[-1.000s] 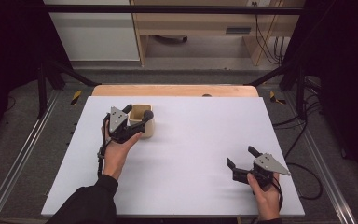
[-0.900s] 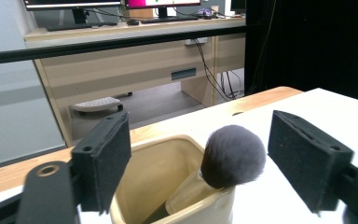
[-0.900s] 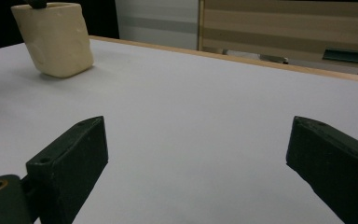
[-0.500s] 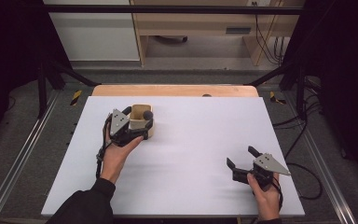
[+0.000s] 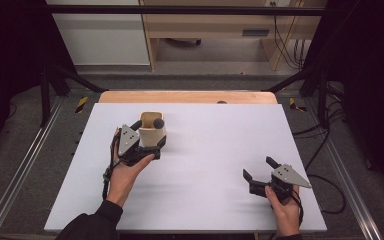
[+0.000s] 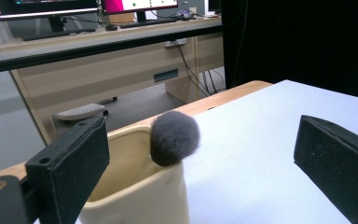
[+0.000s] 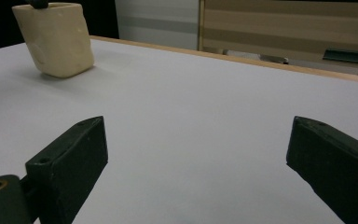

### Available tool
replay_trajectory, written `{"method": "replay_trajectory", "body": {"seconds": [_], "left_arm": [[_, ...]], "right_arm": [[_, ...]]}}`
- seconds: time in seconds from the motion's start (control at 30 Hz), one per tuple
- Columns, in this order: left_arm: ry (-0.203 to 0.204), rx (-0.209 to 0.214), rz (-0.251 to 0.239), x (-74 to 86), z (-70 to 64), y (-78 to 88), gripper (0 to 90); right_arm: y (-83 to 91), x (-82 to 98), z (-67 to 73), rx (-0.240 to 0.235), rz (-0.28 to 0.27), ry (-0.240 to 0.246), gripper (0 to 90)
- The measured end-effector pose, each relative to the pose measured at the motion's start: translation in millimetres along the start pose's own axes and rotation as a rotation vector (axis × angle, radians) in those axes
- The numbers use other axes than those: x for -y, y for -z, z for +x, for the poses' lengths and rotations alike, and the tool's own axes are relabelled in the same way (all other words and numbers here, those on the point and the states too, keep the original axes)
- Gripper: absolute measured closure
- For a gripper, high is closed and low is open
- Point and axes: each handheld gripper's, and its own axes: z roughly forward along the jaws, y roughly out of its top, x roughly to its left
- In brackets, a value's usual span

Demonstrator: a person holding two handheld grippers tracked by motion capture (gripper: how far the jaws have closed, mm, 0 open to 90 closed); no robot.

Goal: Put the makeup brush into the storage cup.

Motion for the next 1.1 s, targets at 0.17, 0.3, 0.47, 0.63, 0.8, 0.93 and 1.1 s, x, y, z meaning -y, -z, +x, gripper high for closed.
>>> {"method": "replay_trajectory", "body": {"seconds": [0.17, 0.3, 0.47, 0.63, 0.8, 0.93, 1.1], "left_arm": [[0.004, 0.017, 0.001, 4.4, -6.0, 6.6, 2.8], [-0.005, 0.026, 0.003, 6.9, -9.4, 10.4, 2.8], [-0.012, 0.042, 0.006, 9.1, -14.8, 13.8, 2.5], [-0.052, 0.054, 0.009, 11.1, -19.8, 16.2, 2.3], [-0.072, 0.072, 0.020, 14.7, -26.2, 17.7, 2.3], [-0.057, 0.090, 0.031, 19.5, -31.9, 18.8, 2.2], [-0.053, 0.102, 0.038, 25.1, -37.4, 18.8, 2.2]], "right_arm": [[-0.2, 0.1, -0.5, 0.000, -0.004, 0.003, 5.5], [-0.3, 0.2, 0.7, -0.001, 0.001, -0.006, 5.4], [-0.1, 0.2, 0.4, 0.001, 0.003, -0.004, 5.3], [-0.5, 0.2, 0.5, -0.001, 0.000, -0.005, 5.2], [-0.2, 0.2, 0.1, 0.002, 0.001, -0.002, 5.2], [-0.2, 0.2, 0.0, 0.003, 0.000, -0.002, 5.2], [-0.1, 0.2, 0.2, 0.003, 0.001, -0.002, 5.2]]}}
